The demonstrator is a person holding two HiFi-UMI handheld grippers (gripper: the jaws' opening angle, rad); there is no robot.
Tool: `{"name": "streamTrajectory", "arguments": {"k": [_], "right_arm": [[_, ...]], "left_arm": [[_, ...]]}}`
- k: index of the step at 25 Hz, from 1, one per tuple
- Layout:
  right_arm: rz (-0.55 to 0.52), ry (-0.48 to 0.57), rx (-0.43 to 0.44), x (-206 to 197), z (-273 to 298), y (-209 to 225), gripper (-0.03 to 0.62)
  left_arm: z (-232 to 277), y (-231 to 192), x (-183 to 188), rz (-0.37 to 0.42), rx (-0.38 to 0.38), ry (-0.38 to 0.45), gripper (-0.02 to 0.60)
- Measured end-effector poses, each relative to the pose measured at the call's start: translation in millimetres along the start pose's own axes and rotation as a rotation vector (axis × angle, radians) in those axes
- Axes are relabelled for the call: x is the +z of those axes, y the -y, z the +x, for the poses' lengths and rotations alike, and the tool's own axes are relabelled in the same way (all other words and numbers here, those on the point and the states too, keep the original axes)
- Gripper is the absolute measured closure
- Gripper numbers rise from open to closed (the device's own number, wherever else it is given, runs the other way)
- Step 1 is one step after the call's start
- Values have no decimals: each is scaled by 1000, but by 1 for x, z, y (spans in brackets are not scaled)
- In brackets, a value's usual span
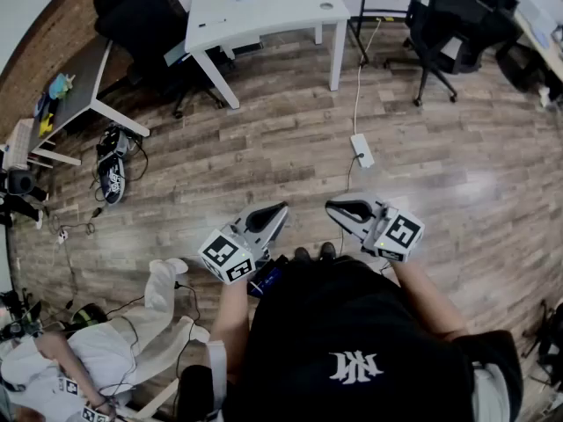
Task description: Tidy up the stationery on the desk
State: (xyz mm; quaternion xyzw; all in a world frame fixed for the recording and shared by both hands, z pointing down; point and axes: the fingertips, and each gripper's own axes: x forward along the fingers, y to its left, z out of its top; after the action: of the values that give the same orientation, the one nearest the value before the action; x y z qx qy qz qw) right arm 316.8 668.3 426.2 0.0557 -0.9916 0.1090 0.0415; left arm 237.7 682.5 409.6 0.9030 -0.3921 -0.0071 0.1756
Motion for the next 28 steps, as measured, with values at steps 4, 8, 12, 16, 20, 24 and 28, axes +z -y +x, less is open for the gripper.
{"name": "streamTrajectory", "arguments": {"k": [4, 8, 12, 16, 20, 24, 28], "right_arm": [[-10, 8, -9, 8, 3, 0, 553], [-3, -1, -10, 2, -2, -5, 553], [7, -4, -19, 4, -4, -6, 553], [-7, 2, -12, 1, -7, -7, 551], [-7, -5, -10, 1, -8, -6, 551], [-15, -13, -2, 1, -11, -2, 551], [-13, -15, 1, -1, -13, 1, 551]], "left_arm": [[-6, -3, -5, 2, 5, -9, 580], [-8, 1, -9, -12, 15, -9, 580], [-6, 4, -9, -10, 8, -16, 580], [-6, 6, -14, -4, 7, -13, 580], [-6, 7, -16, -1, 10, -11, 580], [-2, 7, -17, 0, 12, -16, 580], [-1, 5, -18, -5, 23, -18, 580]]}}
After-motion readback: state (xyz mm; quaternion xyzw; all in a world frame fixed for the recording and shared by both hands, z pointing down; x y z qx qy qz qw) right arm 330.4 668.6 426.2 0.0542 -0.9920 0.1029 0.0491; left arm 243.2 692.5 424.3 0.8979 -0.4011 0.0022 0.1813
